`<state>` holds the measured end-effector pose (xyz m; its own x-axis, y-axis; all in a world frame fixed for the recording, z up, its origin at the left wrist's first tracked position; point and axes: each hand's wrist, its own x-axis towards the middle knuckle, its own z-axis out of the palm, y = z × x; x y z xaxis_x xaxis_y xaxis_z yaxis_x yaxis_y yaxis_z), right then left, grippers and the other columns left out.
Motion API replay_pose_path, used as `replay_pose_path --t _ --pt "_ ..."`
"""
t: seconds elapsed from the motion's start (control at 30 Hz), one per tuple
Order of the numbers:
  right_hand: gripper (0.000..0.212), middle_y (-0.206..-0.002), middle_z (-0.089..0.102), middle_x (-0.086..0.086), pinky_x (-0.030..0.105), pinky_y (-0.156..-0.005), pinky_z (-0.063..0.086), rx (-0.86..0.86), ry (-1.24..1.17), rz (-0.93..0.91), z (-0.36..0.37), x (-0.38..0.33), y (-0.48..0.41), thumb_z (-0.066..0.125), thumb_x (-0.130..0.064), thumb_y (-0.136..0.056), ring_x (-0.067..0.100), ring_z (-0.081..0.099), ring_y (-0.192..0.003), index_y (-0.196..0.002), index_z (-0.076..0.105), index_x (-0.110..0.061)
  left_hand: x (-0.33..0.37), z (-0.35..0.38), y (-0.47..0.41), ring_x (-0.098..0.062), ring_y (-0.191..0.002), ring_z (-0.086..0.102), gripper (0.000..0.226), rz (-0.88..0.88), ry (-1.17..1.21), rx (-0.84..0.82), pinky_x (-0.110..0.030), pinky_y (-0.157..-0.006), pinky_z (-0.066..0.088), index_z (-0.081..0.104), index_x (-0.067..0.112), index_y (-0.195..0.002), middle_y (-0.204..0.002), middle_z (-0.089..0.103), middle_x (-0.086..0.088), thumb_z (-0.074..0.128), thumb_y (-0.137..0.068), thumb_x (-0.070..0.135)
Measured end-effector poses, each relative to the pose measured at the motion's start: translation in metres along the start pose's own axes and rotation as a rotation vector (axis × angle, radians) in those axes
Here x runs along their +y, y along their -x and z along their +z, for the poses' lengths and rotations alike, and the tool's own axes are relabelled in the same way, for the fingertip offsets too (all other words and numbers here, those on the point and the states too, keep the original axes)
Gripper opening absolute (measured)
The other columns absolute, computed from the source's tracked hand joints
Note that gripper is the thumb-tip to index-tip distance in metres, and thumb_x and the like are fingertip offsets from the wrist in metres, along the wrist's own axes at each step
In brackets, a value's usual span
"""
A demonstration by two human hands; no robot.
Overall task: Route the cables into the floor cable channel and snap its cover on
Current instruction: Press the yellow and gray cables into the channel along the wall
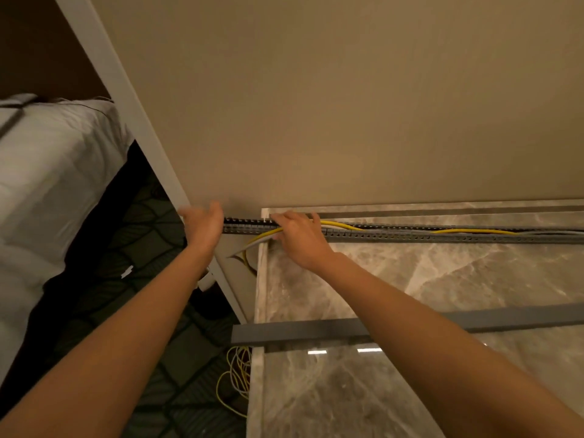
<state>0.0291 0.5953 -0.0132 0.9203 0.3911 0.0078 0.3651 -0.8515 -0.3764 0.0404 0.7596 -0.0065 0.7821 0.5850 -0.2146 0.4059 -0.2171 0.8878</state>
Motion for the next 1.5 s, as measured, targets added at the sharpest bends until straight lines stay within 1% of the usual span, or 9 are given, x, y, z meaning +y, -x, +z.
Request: replay_pose_path --t 0.13,0.33,0.43,0.57,0.67,0.8,1.03,1.3,1.5 --pt "0.036 -0.127 0.055 0.013 0.046 -0.108 0.026 -0.023 -0.045 0.049 -0.002 0.001 -0.009 0.048 -0.021 -0.095 0.032 0.048 -0.12 -0.131 0.05 -0.016 -0.021 -0.008 -0.003 -0.029 -0.095 0.06 0.062 -0.194 0.064 -0.468 -0.037 -0.093 0.042 0.049 0.008 -0.122 -0.116 0.062 -0.023 0.017 -0.095 0.053" --pt "0.035 -0.125 0.056 0.014 0.042 -0.105 0.028 -0.031 -0.057 0.057 -0.001 0.002 -0.011 0.048 -0.02 -0.095 0.033 0.049 -0.118 -0.129 0.053 -0.017 -0.046 -0.007 -0.019 -0.027 -0.118 0.049 0.091 -0.147 0.127 -0.697 -0.038 -0.111 0.023 0.048 0.011 -0.129 -0.128 0.056 -0.02 -0.006 -0.084 0.068" --pt "0.035 -0.125 0.056 0.014 0.041 -0.105 0.03 -0.051 -0.088 0.06 -0.004 0.003 -0.013 0.049 -0.021 -0.095 0.032 0.048 -0.119 -0.13 0.053 -0.019 -0.053 -0.004 -0.02 -0.019 -0.123 0.04 0.116 -0.149 0.016 -0.819 -0.034 -0.115 0.007 0.071 0.011 -0.1 -0.121 0.06 -0.009 -0.02 -0.069 0.077" --pt "0.037 -0.124 0.06 0.013 0.038 -0.104 0.033 -0.051 -0.152 0.096 -0.005 0.005 -0.013 0.052 -0.024 -0.093 0.031 0.05 -0.119 -0.13 0.053 -0.022 -0.053 -0.006 -0.02 -0.017 -0.081 0.062 0.107 -0.062 -0.068 -0.669 -0.032 -0.097 0.031 0.073 0.014 -0.06 -0.062 0.073 -0.002 -0.017 -0.076 0.071" --pt "0.037 -0.123 0.062 0.011 0.036 -0.102 0.033 -0.032 -0.162 0.106 -0.004 0.006 -0.012 0.053 -0.026 -0.092 0.029 0.052 -0.118 -0.13 0.054 -0.024 -0.054 -0.006 -0.023 -0.009 -0.045 0.059 0.075 0.046 -0.034 -0.412 -0.024 -0.061 0.048 0.056 0.014 -0.06 -0.055 0.057 -0.006 0.006 -0.09 0.061" --pt "0.036 -0.124 0.063 0.009 0.035 -0.103 0.033 -0.016 -0.214 0.119 -0.003 0.006 -0.011 0.054 -0.025 -0.092 0.027 0.052 -0.118 -0.128 0.056 -0.024 -0.058 -0.012 -0.025 -0.016 -0.046 0.049 0.066 0.216 -0.049 -0.27 -0.023 -0.045 0.044 0.048 0.013 -0.051 -0.052 0.049 -0.005 0.018 -0.095 0.052" --pt "0.034 -0.123 0.066 0.008 0.035 -0.104 0.037 0.012 -0.251 0.102 -0.002 0.007 -0.008 0.053 -0.025 -0.092 0.025 0.057 -0.115 -0.126 0.058 -0.022 -0.056 -0.012 -0.018 -0.032 -0.042 0.056 0.055 0.61 -0.374 0.096 -0.038 -0.045 0.047 0.057 -0.006 -0.05 -0.051 0.062 -0.023 0.038 -0.097 0.016" --pt "0.031 -0.11 0.07 0.012 0.035 -0.097 0.037 0.05 -0.261 0.092 0.001 0.01 -0.008 0.048 -0.025 -0.095 0.027 0.059 -0.104 -0.124 0.06 -0.022 -0.045 -0.037 -0.025 -0.011 -0.045 0.042 0.02 0.909 -0.604 -0.235 -0.024 -0.043 0.036 0.05 0.007 -0.09 -0.059 0.046 0.006 0.051 -0.092 0.027" --pt "0.032 -0.11 0.069 0.009 0.034 -0.092 0.035 0.032 -0.233 0.08 0.002 0.013 -0.01 0.04 -0.028 -0.098 0.026 0.058 -0.104 -0.122 0.06 -0.024 -0.035 -0.044 -0.037 -0.009 -0.06 0.04 0.016 0.916 -0.608 -0.346 -0.019 -0.052 0.033 0.042 0.019 -0.082 -0.074 0.039 0.009 0.052 -0.091 0.028"
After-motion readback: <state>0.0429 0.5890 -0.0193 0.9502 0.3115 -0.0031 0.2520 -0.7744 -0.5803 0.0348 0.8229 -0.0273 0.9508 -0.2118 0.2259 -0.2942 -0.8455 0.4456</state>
